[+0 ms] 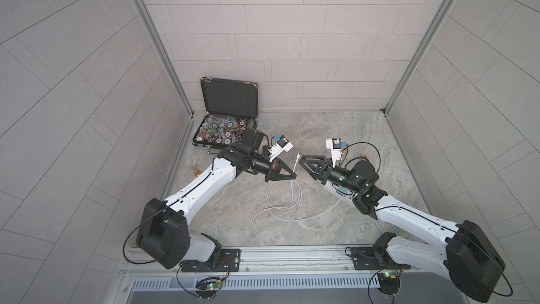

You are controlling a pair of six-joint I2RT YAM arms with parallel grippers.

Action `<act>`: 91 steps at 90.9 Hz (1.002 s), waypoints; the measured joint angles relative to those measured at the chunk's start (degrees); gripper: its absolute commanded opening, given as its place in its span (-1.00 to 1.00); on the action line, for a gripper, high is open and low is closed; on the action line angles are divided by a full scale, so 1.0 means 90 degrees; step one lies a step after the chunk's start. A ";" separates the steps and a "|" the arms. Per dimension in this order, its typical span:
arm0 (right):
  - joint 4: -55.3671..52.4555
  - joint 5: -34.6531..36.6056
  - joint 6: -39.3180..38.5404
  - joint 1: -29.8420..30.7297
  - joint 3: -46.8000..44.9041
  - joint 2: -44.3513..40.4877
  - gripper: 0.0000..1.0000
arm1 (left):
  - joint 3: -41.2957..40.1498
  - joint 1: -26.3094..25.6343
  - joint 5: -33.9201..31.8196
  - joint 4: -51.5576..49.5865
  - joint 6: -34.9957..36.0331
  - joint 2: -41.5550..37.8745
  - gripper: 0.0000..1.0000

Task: Plug the charging cable into the phone
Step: Pick up the charging cable from the center of the board.

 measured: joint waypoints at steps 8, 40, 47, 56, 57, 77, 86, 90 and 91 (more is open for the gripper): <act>0.0942 -0.0629 0.0321 -0.0209 -0.0068 0.0362 -0.09 | 0.0002 0.0000 0.0160 -0.0192 0.0250 0.0000 -1.00; 0.3109 -0.1972 0.1411 -0.0214 0.0219 0.1804 -0.20 | 0.0102 0.0000 0.0294 -0.0583 0.0685 0.0000 -0.99; 0.3230 -0.2081 0.1494 -0.0155 0.0245 0.1824 -0.35 | 0.0102 0.0000 0.0301 -0.0597 0.0697 0.0000 -0.98; 0.3373 -0.2152 0.1554 -0.0102 0.0287 0.1812 -0.57 | 0.0102 0.0000 0.0301 -0.0590 0.0692 0.0000 -0.95; 0.3378 -0.2144 0.1525 -0.0095 0.0289 0.1807 -0.60 | 0.0102 0.0000 0.0301 -0.0588 0.0690 0.0000 -0.94; 0.3432 -0.2169 0.1600 -0.0095 0.0294 0.1800 -0.85 | 0.0102 0.0000 0.0347 -0.0508 0.0568 0.0000 -0.28; 0.3439 -0.2137 0.1596 -0.0092 0.0294 0.1800 -0.86 | 0.0104 0.0005 0.0308 -0.0430 0.0503 0.0000 0.35; 0.3441 -0.2115 0.1596 -0.0092 0.0296 0.1800 -0.86 | 0.0104 0.0010 0.0304 -0.0413 0.0522 0.0000 0.49; 0.3439 -0.2108 0.1598 -0.0092 0.0296 0.1800 -0.86 | 0.0104 0.0012 0.0287 -0.0393 0.0542 0.0000 0.50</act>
